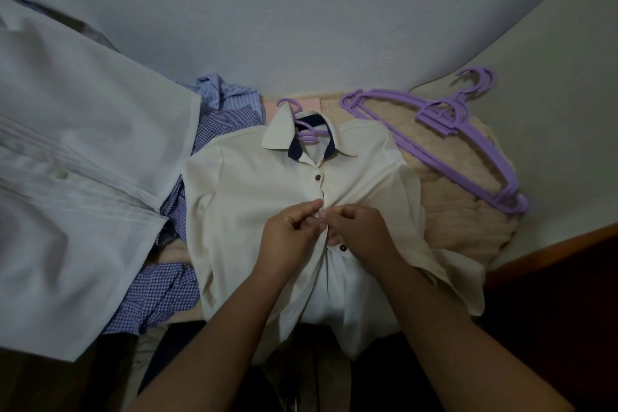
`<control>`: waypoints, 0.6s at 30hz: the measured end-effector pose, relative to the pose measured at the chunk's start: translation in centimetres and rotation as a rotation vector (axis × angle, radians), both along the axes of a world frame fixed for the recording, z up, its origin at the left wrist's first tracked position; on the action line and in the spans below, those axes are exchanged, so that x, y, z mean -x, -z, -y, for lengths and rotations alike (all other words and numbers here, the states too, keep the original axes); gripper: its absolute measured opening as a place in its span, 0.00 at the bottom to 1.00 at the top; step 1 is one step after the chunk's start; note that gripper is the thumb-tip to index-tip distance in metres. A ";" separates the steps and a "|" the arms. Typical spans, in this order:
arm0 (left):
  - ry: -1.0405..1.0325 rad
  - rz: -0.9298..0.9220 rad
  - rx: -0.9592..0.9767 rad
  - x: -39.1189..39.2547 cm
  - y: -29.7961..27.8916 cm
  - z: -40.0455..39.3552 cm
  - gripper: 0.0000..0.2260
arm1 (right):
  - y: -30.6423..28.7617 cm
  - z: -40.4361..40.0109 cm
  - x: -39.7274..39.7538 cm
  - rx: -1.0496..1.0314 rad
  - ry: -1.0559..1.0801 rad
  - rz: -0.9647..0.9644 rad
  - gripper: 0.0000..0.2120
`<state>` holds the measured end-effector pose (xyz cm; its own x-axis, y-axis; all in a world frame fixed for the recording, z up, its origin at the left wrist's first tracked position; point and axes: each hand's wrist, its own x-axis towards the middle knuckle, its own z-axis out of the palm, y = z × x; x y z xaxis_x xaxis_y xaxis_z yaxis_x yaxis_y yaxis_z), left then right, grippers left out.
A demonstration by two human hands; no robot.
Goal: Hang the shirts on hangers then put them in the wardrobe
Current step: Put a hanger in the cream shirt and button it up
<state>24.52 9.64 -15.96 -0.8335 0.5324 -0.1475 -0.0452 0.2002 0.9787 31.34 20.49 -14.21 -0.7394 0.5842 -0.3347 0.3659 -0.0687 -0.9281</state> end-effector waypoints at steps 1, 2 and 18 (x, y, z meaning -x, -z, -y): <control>0.006 0.021 -0.018 0.1 0.0 0.0 0.17 | 0.0 -0.1 0.0 -0.012 -0.008 0.002 0.06; 0.014 0.035 -0.030 0.1 0.0 0.0 0.17 | 0.1 -0.2 0.1 -0.032 -0.019 0.006 0.05; 0.005 0.535 -0.217 2.1 0.0 -0.5 0.11 | 0.9 -1.9 1.2 0.146 -0.058 -0.111 0.07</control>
<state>22.45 10.19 -15.94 -0.6706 0.6011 -0.4348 -0.5451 -0.0017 0.8384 30.09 22.36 -15.07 -0.8077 0.4905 -0.3272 0.2690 -0.1872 -0.9448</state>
